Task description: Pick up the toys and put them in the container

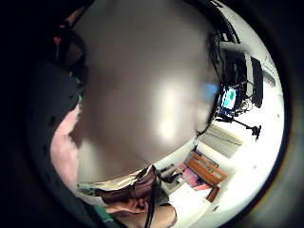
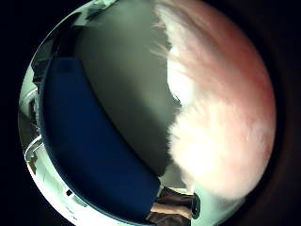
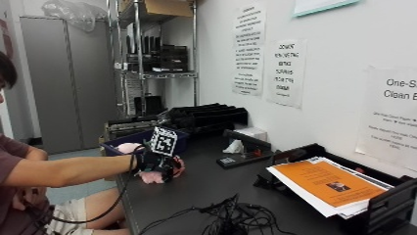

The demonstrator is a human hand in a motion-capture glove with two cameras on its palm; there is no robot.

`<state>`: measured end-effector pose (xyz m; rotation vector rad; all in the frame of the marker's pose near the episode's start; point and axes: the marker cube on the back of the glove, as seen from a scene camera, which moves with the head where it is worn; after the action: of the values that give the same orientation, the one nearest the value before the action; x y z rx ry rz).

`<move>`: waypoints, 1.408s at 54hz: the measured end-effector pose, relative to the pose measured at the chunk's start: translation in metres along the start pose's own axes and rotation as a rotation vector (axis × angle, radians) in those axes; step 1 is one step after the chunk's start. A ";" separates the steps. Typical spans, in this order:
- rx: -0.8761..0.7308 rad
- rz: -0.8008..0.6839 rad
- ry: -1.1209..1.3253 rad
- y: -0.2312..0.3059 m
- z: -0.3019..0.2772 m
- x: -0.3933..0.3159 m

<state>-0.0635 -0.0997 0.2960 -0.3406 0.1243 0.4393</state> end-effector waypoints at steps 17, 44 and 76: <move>-0.021 -0.115 -0.171 -0.010 -0.007 0.017; 0.177 -0.267 -0.155 0.044 -0.203 -0.044; 0.160 -0.484 -0.072 0.118 -0.211 -0.201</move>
<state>-0.3049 -0.1528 0.1022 -0.1874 0.0044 -0.0383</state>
